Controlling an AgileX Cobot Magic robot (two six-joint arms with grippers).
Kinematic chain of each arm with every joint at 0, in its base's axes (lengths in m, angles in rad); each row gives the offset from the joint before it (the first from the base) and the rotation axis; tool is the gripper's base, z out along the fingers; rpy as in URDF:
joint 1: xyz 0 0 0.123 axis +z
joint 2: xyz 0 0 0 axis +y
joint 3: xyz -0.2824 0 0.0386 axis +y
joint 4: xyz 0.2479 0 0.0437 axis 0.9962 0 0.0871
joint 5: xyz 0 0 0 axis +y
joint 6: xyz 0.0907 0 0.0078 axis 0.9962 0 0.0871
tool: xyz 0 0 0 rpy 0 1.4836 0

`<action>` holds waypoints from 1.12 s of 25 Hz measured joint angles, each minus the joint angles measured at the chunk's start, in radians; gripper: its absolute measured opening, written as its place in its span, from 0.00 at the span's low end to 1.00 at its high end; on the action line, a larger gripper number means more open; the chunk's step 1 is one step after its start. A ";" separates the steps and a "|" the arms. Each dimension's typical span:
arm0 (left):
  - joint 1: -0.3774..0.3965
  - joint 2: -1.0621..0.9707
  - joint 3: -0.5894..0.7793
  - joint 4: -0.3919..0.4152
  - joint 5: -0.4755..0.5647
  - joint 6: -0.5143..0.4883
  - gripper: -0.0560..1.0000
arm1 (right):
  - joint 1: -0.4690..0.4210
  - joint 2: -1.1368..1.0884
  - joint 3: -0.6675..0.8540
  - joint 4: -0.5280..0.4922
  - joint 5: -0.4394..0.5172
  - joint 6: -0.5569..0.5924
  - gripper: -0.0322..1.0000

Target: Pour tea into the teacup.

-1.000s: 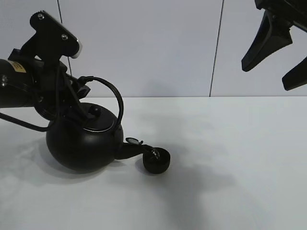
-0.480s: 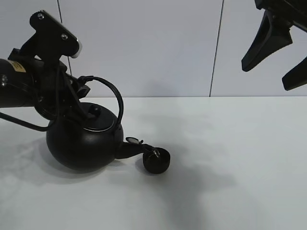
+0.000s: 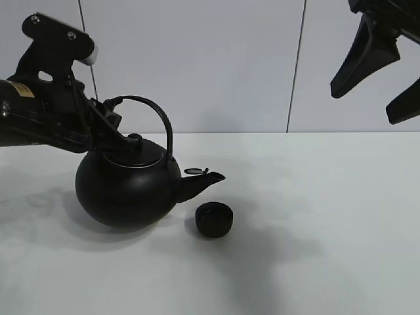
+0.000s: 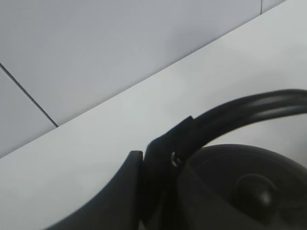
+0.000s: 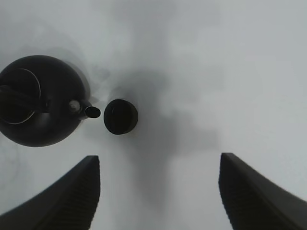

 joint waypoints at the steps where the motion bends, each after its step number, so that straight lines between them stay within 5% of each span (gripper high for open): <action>1: 0.000 0.000 0.000 0.008 -0.004 -0.015 0.16 | 0.000 0.000 0.000 0.000 0.000 0.000 0.50; 9: 0.000 -0.025 0.000 0.021 -0.029 -0.174 0.16 | 0.000 0.000 0.000 0.000 0.003 0.000 0.50; 12: 0.000 -0.050 0.022 -0.033 -0.052 -0.210 0.16 | 0.000 0.000 0.000 0.000 0.003 0.000 0.50; 18: 0.000 -0.060 0.136 -0.138 -0.129 -0.223 0.16 | 0.000 0.000 0.000 0.000 0.004 0.000 0.50; 28: 0.000 -0.061 0.233 -0.136 -0.259 -0.231 0.16 | 0.000 0.000 0.000 0.002 0.004 0.000 0.50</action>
